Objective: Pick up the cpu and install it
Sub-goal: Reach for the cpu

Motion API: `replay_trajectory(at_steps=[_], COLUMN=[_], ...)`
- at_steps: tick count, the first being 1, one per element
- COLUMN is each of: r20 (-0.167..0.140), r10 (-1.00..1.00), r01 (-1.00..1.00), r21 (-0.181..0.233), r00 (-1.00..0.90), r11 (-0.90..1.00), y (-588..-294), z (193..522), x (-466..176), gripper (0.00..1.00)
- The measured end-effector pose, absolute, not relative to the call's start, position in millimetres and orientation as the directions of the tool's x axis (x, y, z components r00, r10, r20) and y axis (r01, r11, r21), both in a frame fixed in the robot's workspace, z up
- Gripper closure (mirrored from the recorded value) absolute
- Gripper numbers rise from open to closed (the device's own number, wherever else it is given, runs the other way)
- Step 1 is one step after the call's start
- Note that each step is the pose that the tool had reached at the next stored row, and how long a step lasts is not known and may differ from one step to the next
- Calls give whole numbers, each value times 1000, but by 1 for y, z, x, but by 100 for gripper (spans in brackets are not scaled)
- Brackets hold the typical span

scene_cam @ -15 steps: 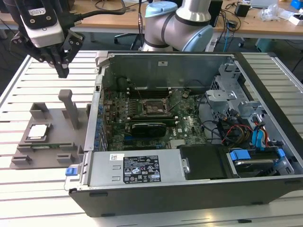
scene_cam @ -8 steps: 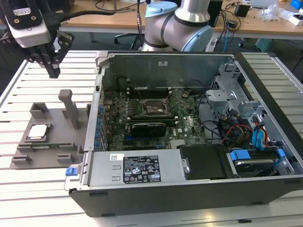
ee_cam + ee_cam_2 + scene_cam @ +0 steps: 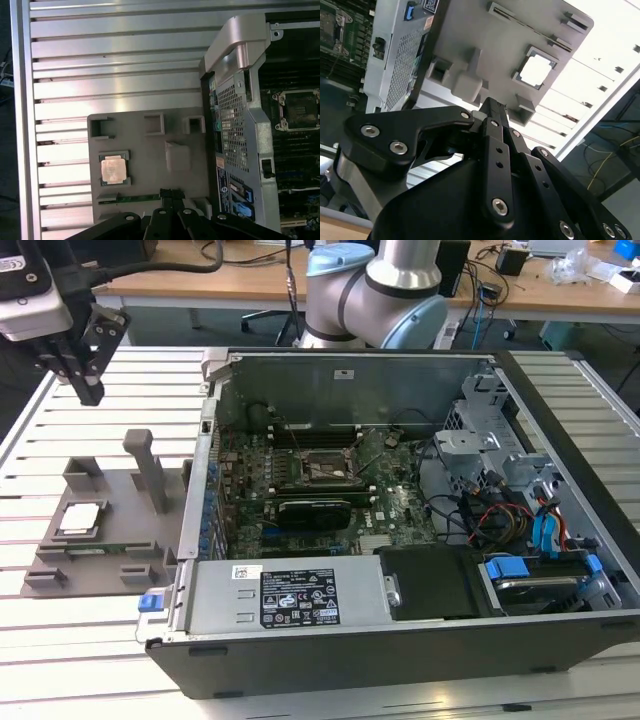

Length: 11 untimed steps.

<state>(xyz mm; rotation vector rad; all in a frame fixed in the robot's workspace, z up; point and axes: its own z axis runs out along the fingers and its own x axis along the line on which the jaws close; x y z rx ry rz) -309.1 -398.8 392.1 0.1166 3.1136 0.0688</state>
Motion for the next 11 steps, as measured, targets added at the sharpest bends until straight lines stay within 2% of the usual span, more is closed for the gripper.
replay_trajectory(at_steps=[11], r20=[-23], r10=[75], r01=[74], r21=[45], r00=[-997], r11=[996], y=[-399], z=[392], x=[-338], gripper=[89])
